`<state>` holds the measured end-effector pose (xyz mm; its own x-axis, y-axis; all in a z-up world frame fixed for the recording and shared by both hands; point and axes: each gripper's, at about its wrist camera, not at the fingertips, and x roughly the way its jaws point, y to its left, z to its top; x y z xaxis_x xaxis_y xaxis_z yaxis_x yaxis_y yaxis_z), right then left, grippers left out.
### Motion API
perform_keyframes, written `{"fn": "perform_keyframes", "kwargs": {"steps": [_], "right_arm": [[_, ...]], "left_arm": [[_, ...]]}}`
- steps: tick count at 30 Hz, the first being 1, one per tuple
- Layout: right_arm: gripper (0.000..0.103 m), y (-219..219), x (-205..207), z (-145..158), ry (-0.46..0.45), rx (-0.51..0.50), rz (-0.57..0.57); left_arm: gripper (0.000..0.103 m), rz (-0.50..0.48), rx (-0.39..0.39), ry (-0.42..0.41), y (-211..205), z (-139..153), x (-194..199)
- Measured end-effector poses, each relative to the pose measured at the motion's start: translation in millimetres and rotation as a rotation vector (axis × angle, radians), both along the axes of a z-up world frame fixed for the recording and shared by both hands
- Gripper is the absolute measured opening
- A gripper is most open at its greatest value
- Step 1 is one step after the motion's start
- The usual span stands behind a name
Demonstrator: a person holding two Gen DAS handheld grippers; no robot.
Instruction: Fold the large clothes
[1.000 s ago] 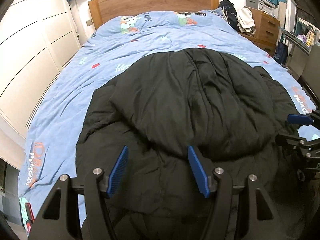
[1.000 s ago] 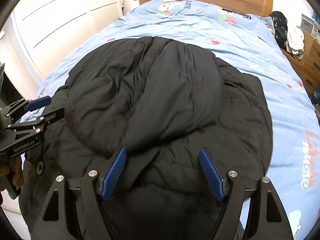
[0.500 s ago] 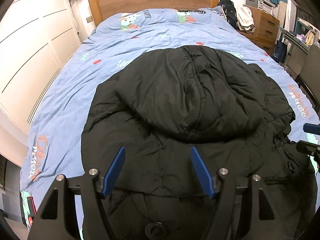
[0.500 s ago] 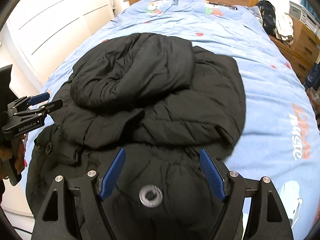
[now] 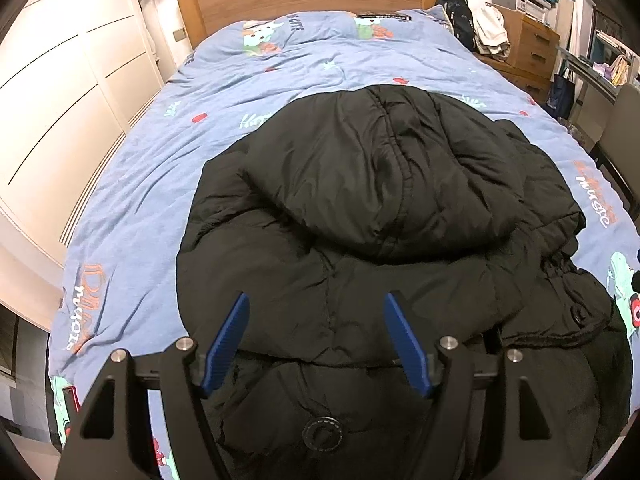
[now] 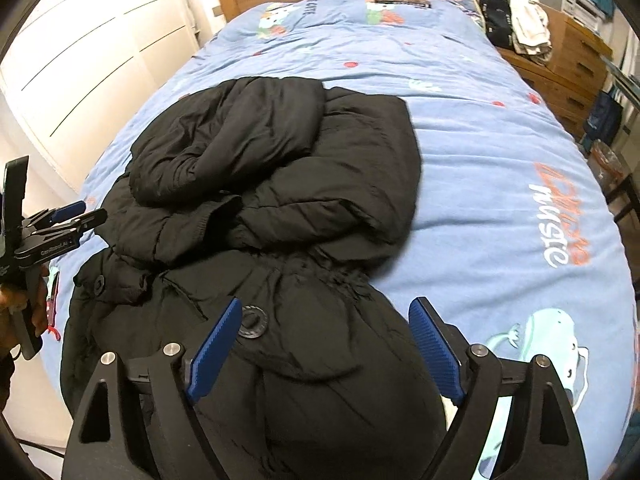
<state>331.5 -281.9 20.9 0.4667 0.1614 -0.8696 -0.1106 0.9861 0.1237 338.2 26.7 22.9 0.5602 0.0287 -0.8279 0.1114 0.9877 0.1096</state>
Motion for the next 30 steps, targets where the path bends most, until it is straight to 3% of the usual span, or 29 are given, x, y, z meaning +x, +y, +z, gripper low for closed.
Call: {"fn": "perform_keyframes", "kwargs": {"steps": [5,10,14,18,23,27,30], "right_arm": [[0.085,-11.7,-9.3,6.0,0.000,0.003,-0.022],[0.087,-15.2,-15.5,10.6,0.000,-0.001,-0.016],[0.088,-21.3,-24.0,10.6,0.020,-0.010,-0.009],[0.088,-37.6,-36.0,6.9,0.055,0.001,-0.034],[0.088,-55.3,-56.5,-5.5,0.135,0.022,-0.028],[0.088,-66.7,-80.3,-27.5,0.233,0.011,-0.007],[0.088,-77.3,-96.9,-43.5,0.289,0.009,-0.023]], "left_arm": [[0.069,-0.005,0.000,-0.013,2.1,5.3,-5.9],[0.069,-0.001,-0.061,-0.011,12.4,7.9,-11.9],[0.069,0.007,-0.073,0.037,28.9,1.4,-16.5],[0.069,0.076,-0.053,0.102,59.0,-10.2,-22.6],[0.073,0.175,-0.055,0.138,103.1,-16.8,-30.9],[0.074,0.202,-0.024,0.166,124.7,-25.4,-38.0],[0.074,0.217,-0.049,0.202,142.2,-33.1,-47.7]]}}
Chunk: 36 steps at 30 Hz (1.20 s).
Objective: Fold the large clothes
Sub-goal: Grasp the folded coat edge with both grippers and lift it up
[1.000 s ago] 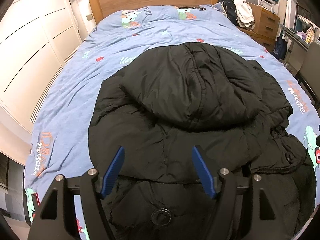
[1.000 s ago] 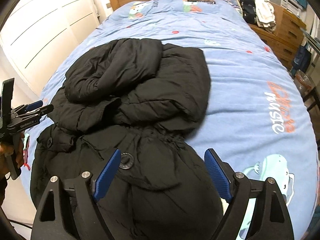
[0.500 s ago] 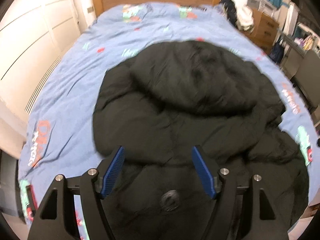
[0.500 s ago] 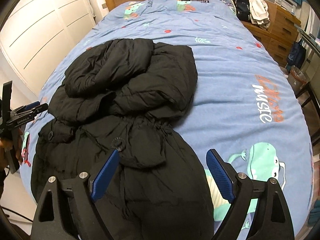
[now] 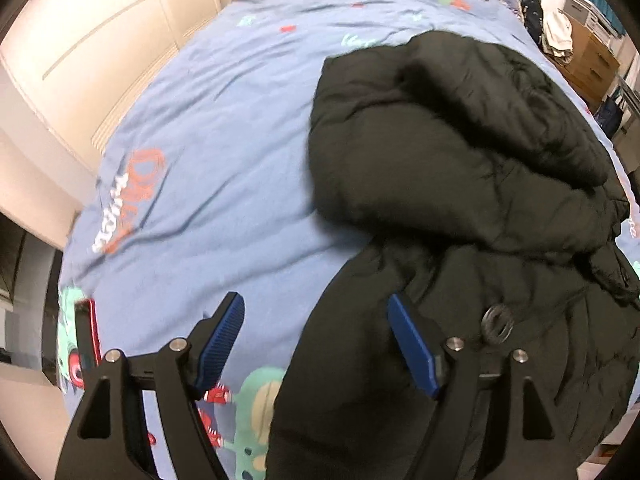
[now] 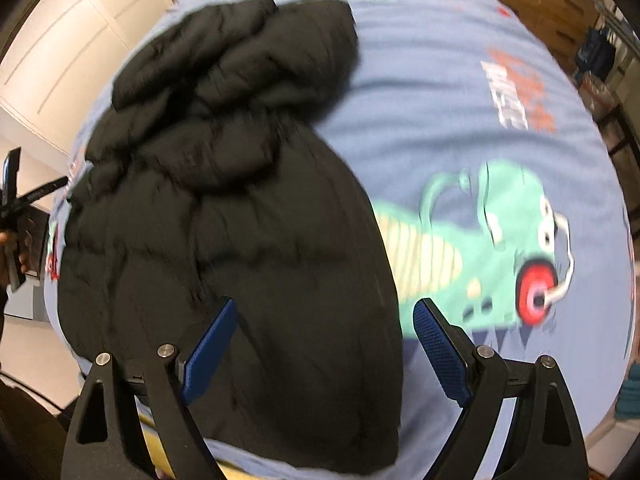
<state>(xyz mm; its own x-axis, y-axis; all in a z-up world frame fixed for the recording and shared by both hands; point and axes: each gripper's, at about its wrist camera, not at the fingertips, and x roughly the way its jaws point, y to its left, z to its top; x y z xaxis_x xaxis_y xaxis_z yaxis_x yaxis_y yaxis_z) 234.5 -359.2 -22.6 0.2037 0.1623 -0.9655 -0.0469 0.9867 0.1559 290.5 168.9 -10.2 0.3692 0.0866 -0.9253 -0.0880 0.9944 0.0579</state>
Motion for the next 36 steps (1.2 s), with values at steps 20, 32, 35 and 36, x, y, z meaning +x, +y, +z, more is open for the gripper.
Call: {"fn": "perform_keyframes", "kwargs": {"steps": [20,32,35,36], "right_arm": [[0.092,-14.6,-27.5,-79.4,0.202,0.110,-0.050],[0.097,-23.8,-41.9,-123.7,0.289,0.291,-0.076],[0.098,-23.8,-48.0,-130.8,0.309,0.335,-0.073],[0.098,-23.7,-49.9,-132.1,0.315,0.350,-0.074]], "left_arm": [[0.074,-0.034,-0.261,0.292,65.1,-74.4,-114.3],[0.080,0.024,-0.679,0.378,89.6,-113.5,-159.6],[0.081,0.026,-0.732,0.403,83.5,-114.3,-172.4],[0.081,0.029,-0.737,0.402,81.5,-113.4,-174.6]]}}
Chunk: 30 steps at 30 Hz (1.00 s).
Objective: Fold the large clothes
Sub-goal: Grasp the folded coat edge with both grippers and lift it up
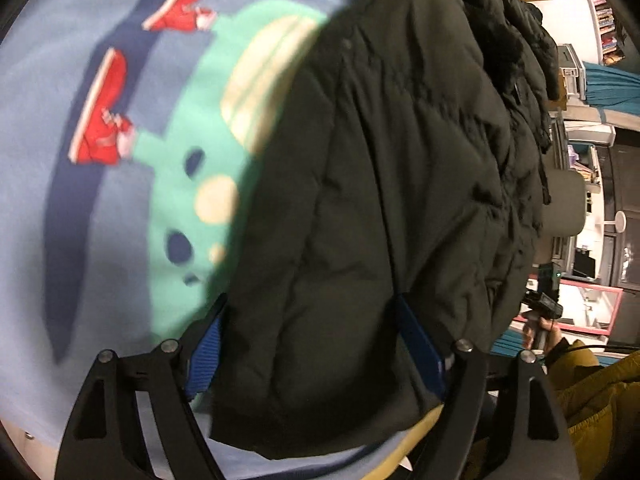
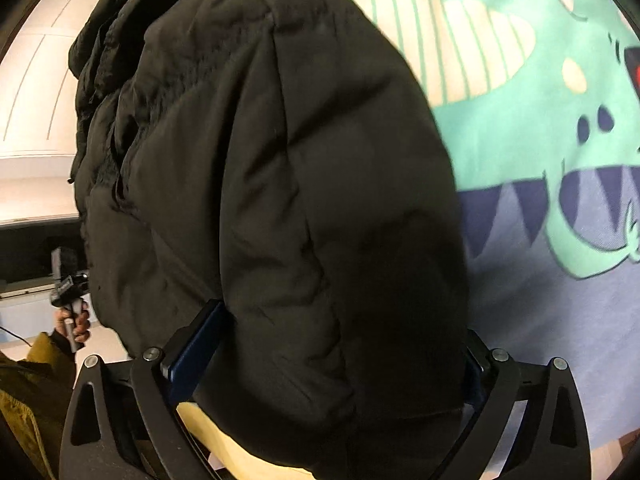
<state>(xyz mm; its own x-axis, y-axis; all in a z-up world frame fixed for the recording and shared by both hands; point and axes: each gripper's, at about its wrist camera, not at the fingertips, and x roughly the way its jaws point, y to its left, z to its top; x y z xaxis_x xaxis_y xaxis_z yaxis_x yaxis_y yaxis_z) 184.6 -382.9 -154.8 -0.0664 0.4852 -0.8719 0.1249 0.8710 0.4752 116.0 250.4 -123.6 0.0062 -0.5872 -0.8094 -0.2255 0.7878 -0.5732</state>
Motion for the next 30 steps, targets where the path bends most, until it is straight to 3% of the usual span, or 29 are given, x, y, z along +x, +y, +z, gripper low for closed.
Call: {"fn": "perform_keyframes", "kwargs": {"steps": [9,10,12,13,14,18,20,24,27,30], "right_arm": [[0.096,11.3,-10.6,-12.1,0.052,0.047,-0.013],[0.091,10.9,-11.1,-13.0,0.056,0.043,-0.022],[0.070,16.8,-14.2,-8.7,0.067,0.068,-0.047],[0.054,18.4,-15.4,-6.4,0.069,0.087,-0.062],[0.044,19.8,-17.2,-4.1,0.067,0.099,-0.074],[0.033,37.0,-17.6,1.1,0.064,0.097,-0.061],[0.025,47.2,-18.0,7.5,0.058,0.093,-0.052],[0.015,67.4,-3.3,23.4,0.031,0.069,-0.015],[0.012,75.8,4.6,41.5,0.002,0.036,0.000],[0.010,76.8,12.9,69.8,-0.060,0.036,0.001]], "left_arm": [[0.078,0.060,-0.001,0.005,-23.6,-5.9,2.5],[0.078,0.073,0.001,0.009,-27.1,-5.5,4.0],[0.077,0.087,-0.007,0.019,-32.0,-2.7,2.6],[0.077,0.089,-0.009,0.026,-37.8,-1.1,2.1],[0.077,0.088,-0.009,0.033,-36.5,0.4,2.3],[0.074,0.080,-0.006,0.039,-61.5,7.8,-0.1],[0.066,0.077,0.003,0.040,-69.1,11.1,-0.9],[0.028,0.106,-0.004,0.035,-72.1,21.0,-2.4],[0.018,0.147,-0.031,0.014,-71.4,34.0,-1.6],[0.014,0.167,-0.039,-0.021,-68.6,53.3,2.7]]}}
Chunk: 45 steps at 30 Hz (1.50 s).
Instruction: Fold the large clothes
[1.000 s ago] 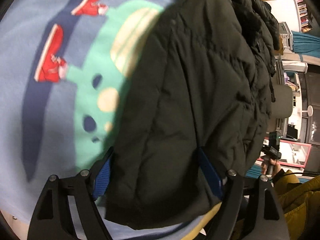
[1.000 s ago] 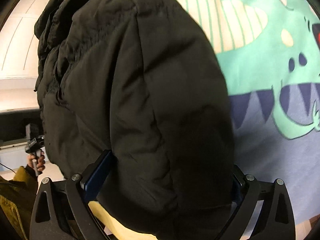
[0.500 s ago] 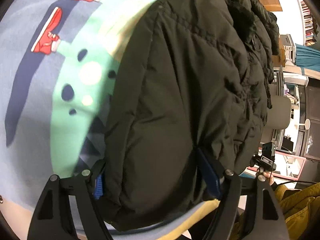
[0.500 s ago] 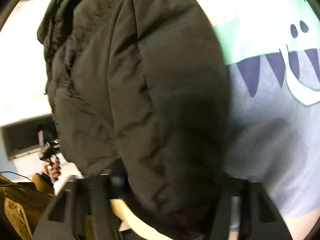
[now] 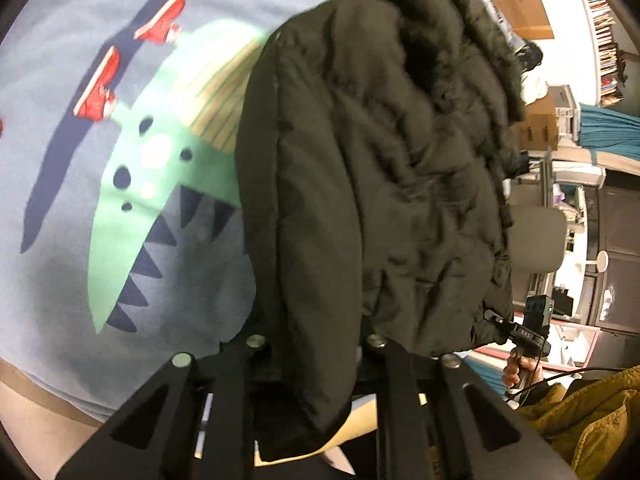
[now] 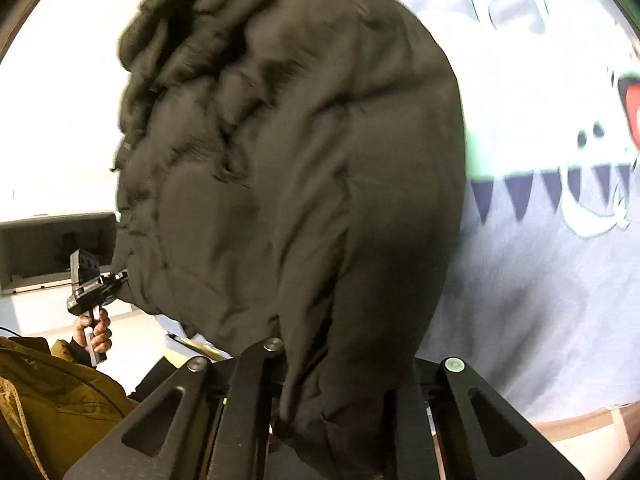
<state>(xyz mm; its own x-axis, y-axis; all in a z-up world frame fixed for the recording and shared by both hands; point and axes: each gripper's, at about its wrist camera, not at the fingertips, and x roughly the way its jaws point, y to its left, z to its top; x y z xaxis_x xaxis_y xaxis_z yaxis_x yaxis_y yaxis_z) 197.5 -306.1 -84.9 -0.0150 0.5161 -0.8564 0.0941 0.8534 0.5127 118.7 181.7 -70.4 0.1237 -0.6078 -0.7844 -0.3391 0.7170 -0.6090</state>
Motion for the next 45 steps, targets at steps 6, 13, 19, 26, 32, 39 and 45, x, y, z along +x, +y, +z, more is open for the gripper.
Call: {"fn": "perform_keyframes", "kwargs": {"steps": [6,13,19,26,32,39,45], "right_arm": [[0.009,-1.5,31.1,63.8,-0.156,-0.040,-0.008],[0.009,-23.4,76.6,140.4,-0.360,-0.071,-0.030],[0.009,-28.6,118.5,183.3,-0.474,-0.052,-0.115],[0.009,-49.1,186.9,198.8,-0.479,-0.013,-0.228],[0.010,-62.4,270.2,169.9,-0.363,-0.011,-0.376],[0.012,-64.6,359.2,116.9,-0.235,-0.047,-0.449],[0.013,-62.8,407.3,69.8,-0.157,-0.080,-0.458]], "left_arm": [[0.013,0.077,-0.045,-0.109,22.2,48.0,25.7],[0.013,0.130,-0.057,-0.255,44.1,110.9,89.2],[0.013,0.173,-0.061,-0.373,58.8,161.4,145.5],[0.013,0.236,-0.045,-0.417,77.4,182.5,222.4],[0.013,0.278,-0.014,-0.386,79.2,161.7,303.2],[0.014,0.273,0.116,-0.314,66.6,112.8,408.5],[0.017,0.288,0.135,-0.216,63.0,63.3,456.3]]}}
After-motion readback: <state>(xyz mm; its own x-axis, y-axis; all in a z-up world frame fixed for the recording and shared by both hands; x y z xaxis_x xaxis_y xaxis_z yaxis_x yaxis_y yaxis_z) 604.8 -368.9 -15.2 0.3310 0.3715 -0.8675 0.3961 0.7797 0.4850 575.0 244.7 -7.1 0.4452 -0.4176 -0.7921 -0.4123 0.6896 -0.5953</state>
